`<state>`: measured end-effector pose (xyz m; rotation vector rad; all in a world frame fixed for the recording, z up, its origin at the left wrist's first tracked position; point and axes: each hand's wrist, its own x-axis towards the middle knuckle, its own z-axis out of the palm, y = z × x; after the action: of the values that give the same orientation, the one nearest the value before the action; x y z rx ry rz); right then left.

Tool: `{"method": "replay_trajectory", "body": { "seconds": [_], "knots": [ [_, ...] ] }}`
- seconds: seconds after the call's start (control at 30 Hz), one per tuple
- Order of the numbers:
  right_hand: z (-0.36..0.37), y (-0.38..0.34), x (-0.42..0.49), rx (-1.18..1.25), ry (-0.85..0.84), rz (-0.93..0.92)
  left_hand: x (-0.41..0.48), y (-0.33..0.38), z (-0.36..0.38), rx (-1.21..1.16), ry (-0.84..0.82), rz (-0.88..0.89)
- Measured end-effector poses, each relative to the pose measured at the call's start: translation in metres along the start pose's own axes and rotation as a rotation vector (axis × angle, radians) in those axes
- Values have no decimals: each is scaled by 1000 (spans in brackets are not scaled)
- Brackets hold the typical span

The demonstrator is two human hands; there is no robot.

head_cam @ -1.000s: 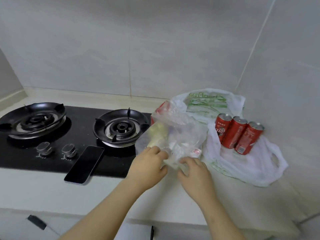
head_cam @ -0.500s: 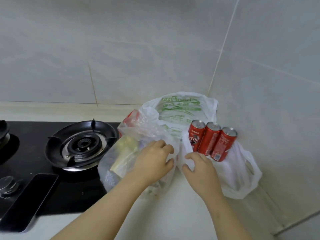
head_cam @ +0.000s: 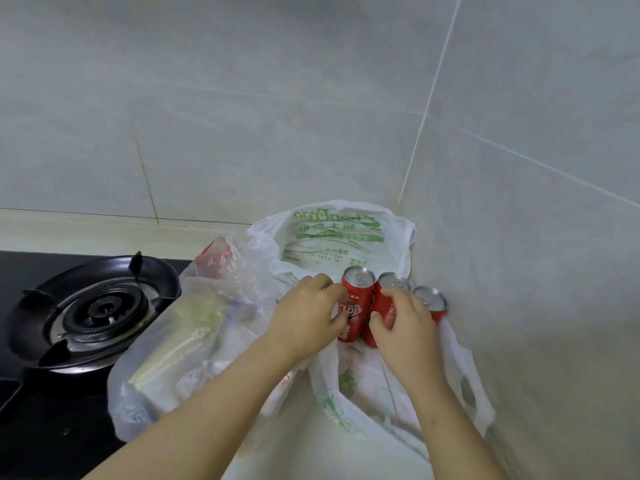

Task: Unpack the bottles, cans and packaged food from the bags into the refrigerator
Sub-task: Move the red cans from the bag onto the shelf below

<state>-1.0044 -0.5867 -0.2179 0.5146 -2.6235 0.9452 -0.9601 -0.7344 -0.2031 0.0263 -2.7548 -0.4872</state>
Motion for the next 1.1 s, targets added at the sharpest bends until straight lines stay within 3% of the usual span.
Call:
{"method": "replay_trajectory", "body": {
  "seconds": [0.17, 0.3, 0.47, 0.63, 1.1],
  "knots": [
    [1, 11, 28, -92, 11, -18, 24, 4, 15, -6, 23, -49],
    [6, 18, 53, -175, -109, 16, 45, 2, 25, 49, 15, -96],
    [13, 28, 69, -323, -268, 35, 72, -4, 34, 53, -166, -58],
    [19, 31, 70, -438, -263, -13, 86, -7, 44, 14, -321, -62],
    [23, 37, 66, -490, -270, -52, 77, -9, 54, -133, -271, -141]
  ]
}}
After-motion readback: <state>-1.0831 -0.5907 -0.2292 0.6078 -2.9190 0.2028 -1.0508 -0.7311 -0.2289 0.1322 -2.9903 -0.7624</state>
